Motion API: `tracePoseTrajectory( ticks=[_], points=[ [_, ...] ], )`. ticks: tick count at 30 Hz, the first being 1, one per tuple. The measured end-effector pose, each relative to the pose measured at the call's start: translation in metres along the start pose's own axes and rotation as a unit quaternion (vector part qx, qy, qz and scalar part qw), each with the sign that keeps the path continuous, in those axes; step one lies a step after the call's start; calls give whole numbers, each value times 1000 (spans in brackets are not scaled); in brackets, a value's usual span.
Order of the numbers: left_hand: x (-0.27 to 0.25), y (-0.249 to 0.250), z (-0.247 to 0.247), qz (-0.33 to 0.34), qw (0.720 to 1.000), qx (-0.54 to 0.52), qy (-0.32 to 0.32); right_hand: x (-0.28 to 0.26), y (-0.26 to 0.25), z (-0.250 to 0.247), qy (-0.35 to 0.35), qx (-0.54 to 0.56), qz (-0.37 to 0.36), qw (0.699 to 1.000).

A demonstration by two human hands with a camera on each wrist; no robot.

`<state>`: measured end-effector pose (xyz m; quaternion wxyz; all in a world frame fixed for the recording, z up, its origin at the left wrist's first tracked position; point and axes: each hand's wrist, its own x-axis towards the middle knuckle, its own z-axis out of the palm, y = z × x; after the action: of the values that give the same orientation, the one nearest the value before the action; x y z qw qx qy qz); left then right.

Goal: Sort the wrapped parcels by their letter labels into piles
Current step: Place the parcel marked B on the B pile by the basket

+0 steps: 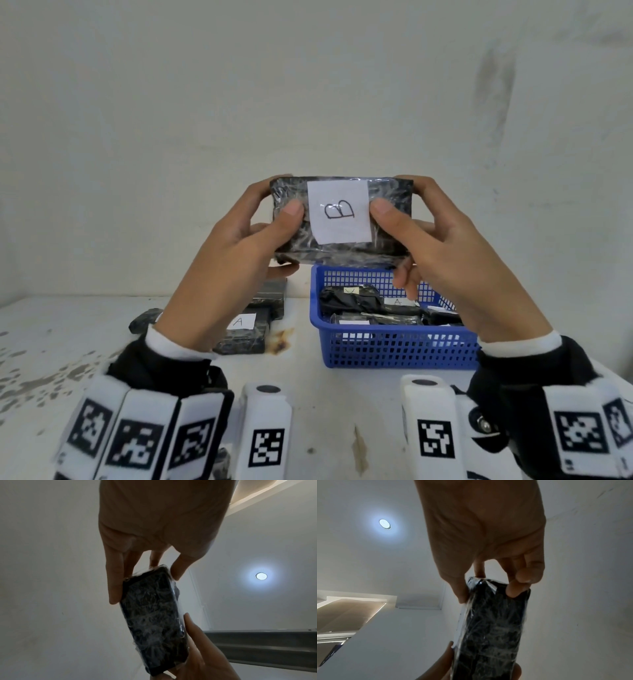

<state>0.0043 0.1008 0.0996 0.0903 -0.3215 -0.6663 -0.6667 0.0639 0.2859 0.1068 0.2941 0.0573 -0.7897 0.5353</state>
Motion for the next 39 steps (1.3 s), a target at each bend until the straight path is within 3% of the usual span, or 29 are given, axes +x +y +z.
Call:
tracePoseTrajectory(
  ticks=[19, 23, 34, 39],
  points=[
    [-3, 2, 0, 10, 999, 43, -9, 1, -3, 7, 7, -37, 16, 999],
    [-4, 2, 5, 10, 999, 46, -5, 0, -2, 9, 31, -58, -1, 998],
    [-2, -3, 3, 23, 997, 62, 35, -3, -2, 11, 17, -68, -46, 996],
    [-2, -4, 4, 4, 998, 54, 18, -5, -2, 10, 19, -47, -65, 997]
  ],
)
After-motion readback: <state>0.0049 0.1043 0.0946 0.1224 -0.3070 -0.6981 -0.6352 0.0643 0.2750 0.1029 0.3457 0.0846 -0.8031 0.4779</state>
